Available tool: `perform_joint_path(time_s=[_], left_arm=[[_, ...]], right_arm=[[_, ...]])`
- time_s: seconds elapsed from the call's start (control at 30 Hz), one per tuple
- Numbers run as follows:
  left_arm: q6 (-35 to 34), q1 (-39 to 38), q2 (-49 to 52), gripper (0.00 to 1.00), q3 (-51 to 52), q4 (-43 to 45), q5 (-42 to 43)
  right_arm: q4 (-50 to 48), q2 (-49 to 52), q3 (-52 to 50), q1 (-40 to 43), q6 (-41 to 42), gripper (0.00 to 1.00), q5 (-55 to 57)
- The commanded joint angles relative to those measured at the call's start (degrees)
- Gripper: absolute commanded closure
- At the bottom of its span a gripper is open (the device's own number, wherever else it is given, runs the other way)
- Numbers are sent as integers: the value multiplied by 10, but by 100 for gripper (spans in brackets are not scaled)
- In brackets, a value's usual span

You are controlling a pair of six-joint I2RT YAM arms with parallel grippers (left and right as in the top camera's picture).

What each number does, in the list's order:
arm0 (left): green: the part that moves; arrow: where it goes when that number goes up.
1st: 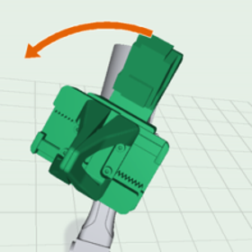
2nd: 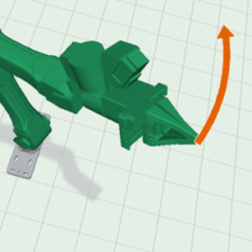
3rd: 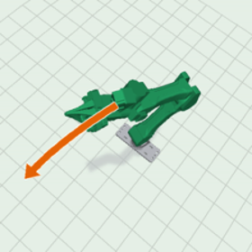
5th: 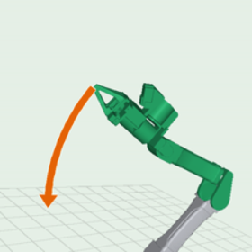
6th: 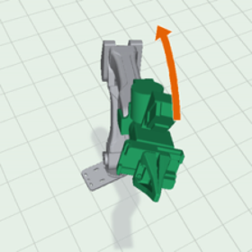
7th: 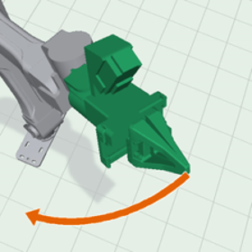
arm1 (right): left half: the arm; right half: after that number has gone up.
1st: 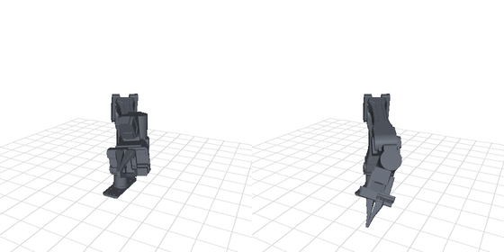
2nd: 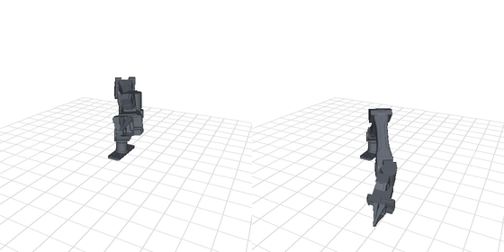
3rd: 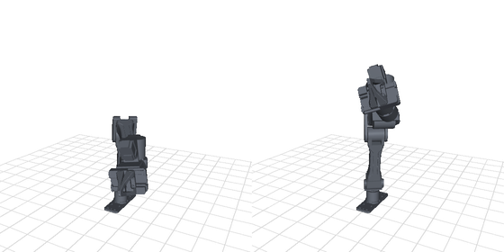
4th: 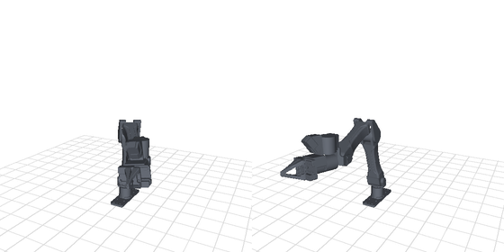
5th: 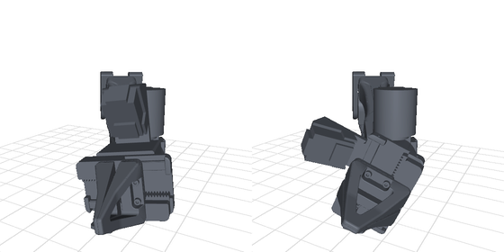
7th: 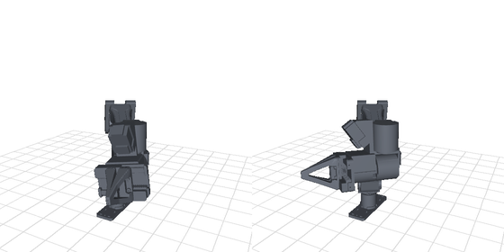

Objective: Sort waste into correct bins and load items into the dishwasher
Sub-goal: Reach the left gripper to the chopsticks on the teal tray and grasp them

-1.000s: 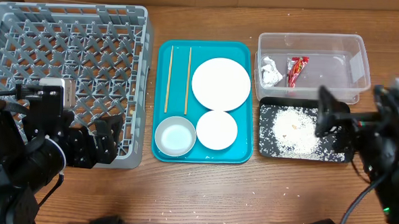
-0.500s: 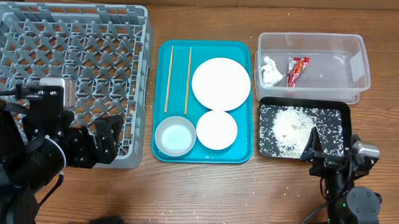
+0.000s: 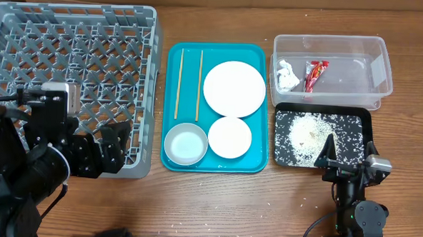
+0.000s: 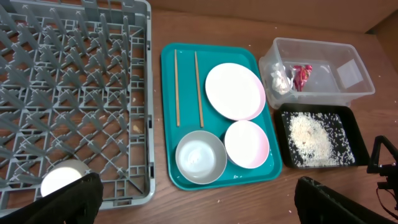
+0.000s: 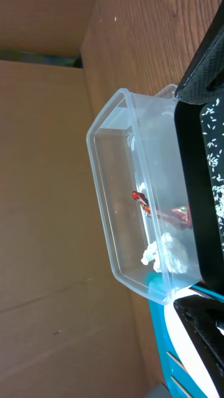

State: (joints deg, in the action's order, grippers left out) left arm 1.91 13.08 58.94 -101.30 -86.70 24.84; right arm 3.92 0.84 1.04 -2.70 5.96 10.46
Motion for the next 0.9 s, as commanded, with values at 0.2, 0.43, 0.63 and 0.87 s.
perform_joint_path(time_s=[0.2, 0.43, 0.63, 0.87], left_arm=[[11, -3, 0, 0, -3, 1, 1], [-12, -3, 0, 0, -3, -2, 20], [-41, -24, 34, 0, 13, 91, 123], [-43, -198, 220, 0, 61, 112, 96]], right_arm=[[-4, -7, -6, 2, 0, 0, 0], [-4, -7, -6, 2, 0, 0, 0], [-4, -7, -6, 2, 0, 0, 0], [-4, -7, -6, 2, 0, 0, 0]])
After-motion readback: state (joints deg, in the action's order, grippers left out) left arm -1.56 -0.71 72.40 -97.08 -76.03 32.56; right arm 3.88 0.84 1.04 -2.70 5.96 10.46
